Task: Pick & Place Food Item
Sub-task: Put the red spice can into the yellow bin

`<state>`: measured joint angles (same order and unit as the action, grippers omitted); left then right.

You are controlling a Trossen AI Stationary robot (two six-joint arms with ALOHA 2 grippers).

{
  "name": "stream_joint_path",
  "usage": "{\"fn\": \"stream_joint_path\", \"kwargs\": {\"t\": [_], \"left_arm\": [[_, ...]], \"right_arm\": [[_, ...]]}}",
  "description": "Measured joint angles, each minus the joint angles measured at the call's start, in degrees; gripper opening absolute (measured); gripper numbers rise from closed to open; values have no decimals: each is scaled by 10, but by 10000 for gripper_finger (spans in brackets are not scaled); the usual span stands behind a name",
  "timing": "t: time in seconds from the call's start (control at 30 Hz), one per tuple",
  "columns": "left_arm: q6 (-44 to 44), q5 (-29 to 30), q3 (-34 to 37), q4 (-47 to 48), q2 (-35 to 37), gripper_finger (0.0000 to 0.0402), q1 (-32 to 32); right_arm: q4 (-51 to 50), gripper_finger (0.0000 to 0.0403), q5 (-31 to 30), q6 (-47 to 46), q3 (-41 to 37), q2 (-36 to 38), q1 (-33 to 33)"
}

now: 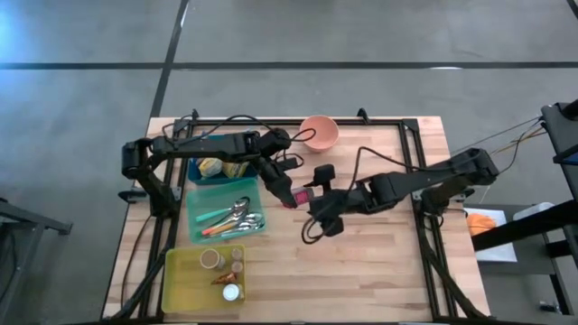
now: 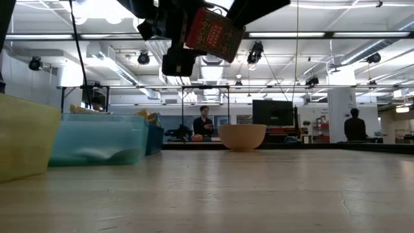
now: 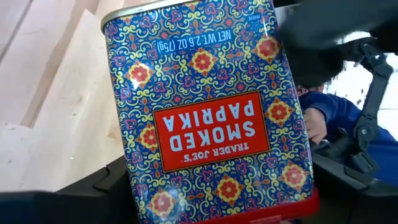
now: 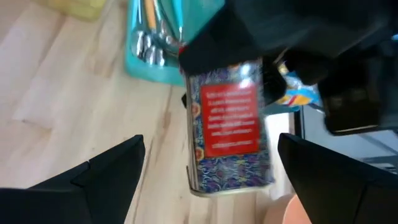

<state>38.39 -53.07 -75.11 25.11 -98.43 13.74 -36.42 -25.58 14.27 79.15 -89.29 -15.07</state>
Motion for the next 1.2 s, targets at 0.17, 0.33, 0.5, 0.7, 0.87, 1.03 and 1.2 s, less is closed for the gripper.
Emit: {"fn": "stream_joint_path", "kwargs": {"t": [0.17,0.33,0.5,0.7,0.87,1.03,1.2], "left_arm": [[-5,-8,0,-1,0,314,-1],[-6,-19,0,-1,0,314,-3],[-9,-21,0,-1,0,314,-3],[-13,-20,0,-1,0,314,-3],[-13,-21,0,-2,0,314,-3],[-6,-26,0,-3,0,344,-3],[10,-35,0,-5,2,378,-2]], "right_arm": [[6,364,3,25,0,-15,18],[9,362,19,29,0,-16,32],[10,306,48,40,0,-16,41],[9,206,65,38,0,-16,44],[8,206,66,37,0,-16,44],[7,206,66,19,0,-16,44],[3,206,67,-19,3,-14,44]]}}
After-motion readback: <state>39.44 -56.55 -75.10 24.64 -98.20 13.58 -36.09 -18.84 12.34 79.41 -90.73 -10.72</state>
